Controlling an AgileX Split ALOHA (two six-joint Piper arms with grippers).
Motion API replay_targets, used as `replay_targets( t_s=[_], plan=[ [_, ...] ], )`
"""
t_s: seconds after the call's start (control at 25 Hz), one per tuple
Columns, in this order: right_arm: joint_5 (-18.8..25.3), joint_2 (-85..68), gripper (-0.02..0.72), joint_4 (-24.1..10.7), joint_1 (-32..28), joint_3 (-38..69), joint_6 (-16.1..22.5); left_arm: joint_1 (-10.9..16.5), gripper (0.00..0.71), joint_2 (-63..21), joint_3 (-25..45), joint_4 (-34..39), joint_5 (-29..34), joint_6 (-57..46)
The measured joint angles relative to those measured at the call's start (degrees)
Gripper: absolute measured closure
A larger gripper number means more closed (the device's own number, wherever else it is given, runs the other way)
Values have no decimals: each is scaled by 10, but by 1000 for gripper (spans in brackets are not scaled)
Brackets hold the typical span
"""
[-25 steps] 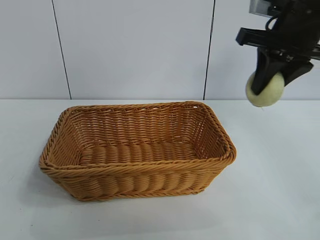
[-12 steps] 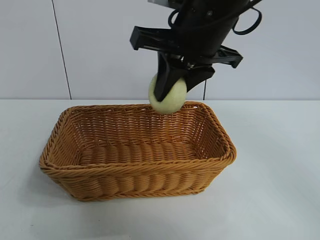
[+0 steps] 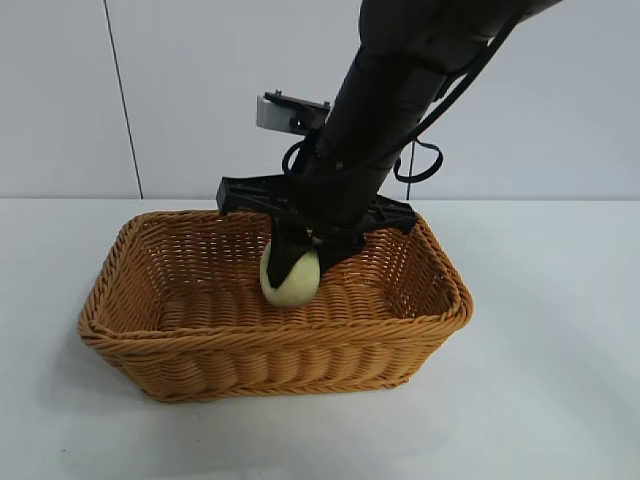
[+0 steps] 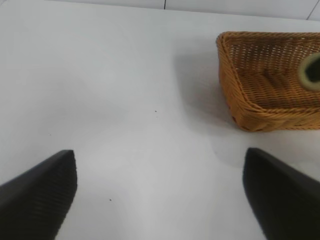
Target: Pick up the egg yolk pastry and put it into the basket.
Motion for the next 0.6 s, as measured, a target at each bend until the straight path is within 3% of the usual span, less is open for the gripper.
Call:
replay_targets(
  t_s=[0.16, 0.24, 0.32, 0.52, 0.6],
  plan=[
    [20, -1, 186, -1, 0, -6, -2, 0, 15, 0, 0, 0, 0, 0],
    [52, -2, 111, -10, 0, -23, -7, 0, 15, 0, 0, 0, 0, 0],
    [96, -7, 80, -39, 0, -53, 1, 0, 15, 0, 0, 0, 0, 0],
    [236, -13, 71, -159, 0, -170, 51, 0, 15, 0, 0, 0, 0, 0],
    [275, -14, 71, -186, -4, -207, 59, 0, 15, 0, 0, 0, 0, 0]
  ],
)
